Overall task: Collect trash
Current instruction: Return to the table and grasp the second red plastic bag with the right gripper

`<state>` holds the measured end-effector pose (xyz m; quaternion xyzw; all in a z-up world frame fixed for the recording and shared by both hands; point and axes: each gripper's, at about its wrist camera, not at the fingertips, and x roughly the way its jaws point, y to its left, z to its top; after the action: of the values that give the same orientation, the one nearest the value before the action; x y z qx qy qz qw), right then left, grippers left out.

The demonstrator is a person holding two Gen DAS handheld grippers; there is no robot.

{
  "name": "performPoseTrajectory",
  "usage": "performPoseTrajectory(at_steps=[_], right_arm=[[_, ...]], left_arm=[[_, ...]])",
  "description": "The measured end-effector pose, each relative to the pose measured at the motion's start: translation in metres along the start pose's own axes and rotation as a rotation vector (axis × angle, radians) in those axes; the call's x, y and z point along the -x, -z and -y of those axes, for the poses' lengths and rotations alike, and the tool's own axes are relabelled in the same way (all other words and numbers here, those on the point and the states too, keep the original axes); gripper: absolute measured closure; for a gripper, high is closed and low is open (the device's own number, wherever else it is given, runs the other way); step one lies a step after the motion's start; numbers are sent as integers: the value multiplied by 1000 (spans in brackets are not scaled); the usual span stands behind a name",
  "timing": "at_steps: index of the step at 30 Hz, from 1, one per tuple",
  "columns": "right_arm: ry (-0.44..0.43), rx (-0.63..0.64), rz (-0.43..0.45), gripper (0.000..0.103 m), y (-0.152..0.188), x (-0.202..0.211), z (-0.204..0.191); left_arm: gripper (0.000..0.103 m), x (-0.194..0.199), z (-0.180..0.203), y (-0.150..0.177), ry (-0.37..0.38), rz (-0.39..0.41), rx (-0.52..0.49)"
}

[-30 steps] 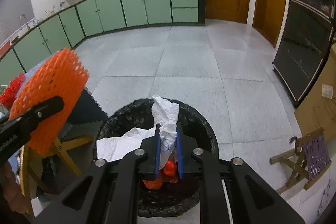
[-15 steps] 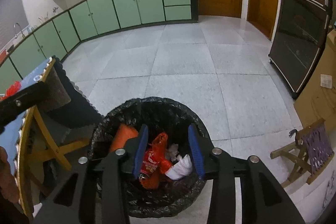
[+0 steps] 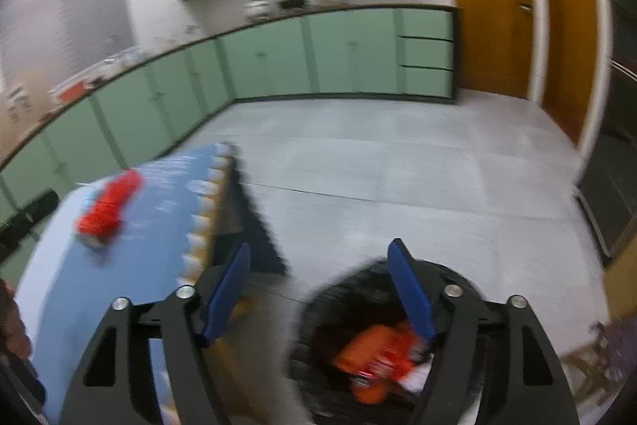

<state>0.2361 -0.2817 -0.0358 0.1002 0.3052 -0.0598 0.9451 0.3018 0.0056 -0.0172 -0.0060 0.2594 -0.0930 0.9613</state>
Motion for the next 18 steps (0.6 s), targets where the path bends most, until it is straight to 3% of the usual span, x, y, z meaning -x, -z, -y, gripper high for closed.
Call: performPoseTrajectory(at_steps=[4, 7, 13, 18], right_arm=[[-94, 86, -2, 26, -13, -22, -81], [-145, 127, 0, 21, -18, -37, -129], [-226, 197, -73, 21, -16, -94, -222], [-260, 221, -153, 22, -8, -136, -257]], left_arm=[[23, 4, -74, 0, -175, 13, 49], [22, 4, -110, -3, -263, 19, 56], [22, 4, -170, -1, -306, -8, 118], [22, 1, -196, 6, -309, -25, 150]])
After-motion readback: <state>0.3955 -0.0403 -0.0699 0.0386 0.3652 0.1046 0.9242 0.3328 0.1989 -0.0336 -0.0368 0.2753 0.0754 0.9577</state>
